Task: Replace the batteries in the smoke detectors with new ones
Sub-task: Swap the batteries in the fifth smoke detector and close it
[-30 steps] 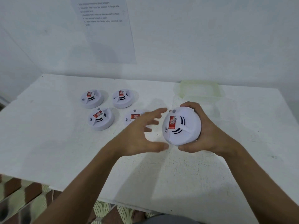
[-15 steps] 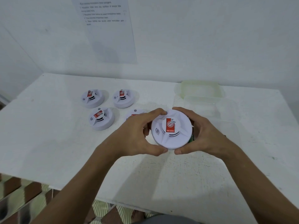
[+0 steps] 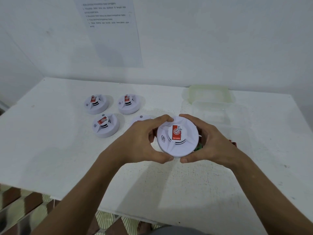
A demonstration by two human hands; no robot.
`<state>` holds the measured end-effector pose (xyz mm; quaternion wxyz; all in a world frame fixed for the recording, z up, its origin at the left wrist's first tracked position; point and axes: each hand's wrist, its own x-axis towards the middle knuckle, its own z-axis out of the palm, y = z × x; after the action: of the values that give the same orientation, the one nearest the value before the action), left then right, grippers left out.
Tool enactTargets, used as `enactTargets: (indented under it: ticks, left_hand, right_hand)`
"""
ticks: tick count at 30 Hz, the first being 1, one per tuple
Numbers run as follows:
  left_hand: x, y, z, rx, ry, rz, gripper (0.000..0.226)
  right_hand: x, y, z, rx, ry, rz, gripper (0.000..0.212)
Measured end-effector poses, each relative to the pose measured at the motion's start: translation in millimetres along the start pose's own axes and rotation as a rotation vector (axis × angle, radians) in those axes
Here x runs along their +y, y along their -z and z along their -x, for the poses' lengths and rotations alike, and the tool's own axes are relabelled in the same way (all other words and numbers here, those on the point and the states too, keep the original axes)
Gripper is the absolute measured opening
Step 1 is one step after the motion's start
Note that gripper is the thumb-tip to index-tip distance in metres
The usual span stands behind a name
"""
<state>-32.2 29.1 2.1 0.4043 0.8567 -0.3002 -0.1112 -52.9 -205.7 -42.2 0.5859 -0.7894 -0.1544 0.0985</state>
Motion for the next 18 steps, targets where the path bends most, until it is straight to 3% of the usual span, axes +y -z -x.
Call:
enactTargets:
  ticks: [18]
  left_hand:
    - [-3.8, -0.3, -7.3, -0.019, -0.001, 0.007, 0.074]
  right_hand:
    - [2.0, 4.6, -2.6, -0.004, -0.006, 0.019, 0.102]
